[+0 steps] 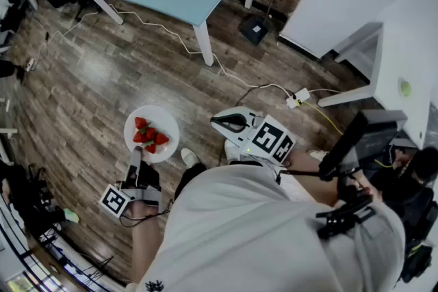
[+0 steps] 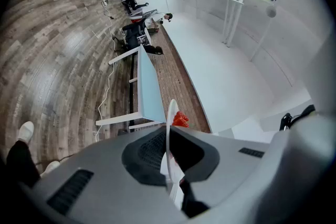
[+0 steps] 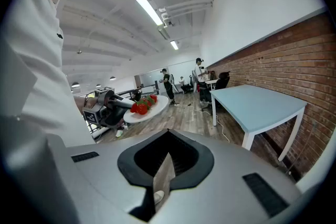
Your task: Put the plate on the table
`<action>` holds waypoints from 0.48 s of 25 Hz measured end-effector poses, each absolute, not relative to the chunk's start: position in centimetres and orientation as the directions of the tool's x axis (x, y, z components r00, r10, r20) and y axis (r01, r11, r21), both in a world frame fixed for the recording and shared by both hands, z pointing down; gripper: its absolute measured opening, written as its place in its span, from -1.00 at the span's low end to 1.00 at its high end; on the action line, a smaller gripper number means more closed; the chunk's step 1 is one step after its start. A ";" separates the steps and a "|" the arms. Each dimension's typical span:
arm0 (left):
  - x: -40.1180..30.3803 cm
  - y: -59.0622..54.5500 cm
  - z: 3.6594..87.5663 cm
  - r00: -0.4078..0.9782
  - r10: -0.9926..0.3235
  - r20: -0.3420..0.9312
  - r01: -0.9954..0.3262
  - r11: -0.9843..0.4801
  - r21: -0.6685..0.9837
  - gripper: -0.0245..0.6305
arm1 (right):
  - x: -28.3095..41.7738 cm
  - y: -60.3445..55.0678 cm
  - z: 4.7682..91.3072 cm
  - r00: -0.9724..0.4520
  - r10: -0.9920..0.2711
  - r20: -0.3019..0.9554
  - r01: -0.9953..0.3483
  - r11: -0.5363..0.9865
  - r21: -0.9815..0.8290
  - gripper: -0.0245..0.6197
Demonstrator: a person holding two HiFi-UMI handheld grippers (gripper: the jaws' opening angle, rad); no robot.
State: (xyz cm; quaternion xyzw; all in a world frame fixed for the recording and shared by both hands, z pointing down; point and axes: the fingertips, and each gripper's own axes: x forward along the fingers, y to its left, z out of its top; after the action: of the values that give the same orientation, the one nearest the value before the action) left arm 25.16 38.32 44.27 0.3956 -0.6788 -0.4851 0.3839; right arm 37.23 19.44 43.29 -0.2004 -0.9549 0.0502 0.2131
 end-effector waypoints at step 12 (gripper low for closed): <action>17.5 46.9 44.1 -0.384 -0.917 0.104 -0.192 0.189 0.963 -0.89 | 29.8 27.6 41.7 -0.865 0.358 0.352 0.325 0.934 -0.151 -0.90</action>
State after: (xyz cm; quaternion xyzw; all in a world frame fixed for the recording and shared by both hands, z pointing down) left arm 17.55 46.86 44.13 0.4108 -0.6750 -0.4863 0.3729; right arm 29.75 27.61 41.75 -0.1770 -0.9646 0.0435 0.1904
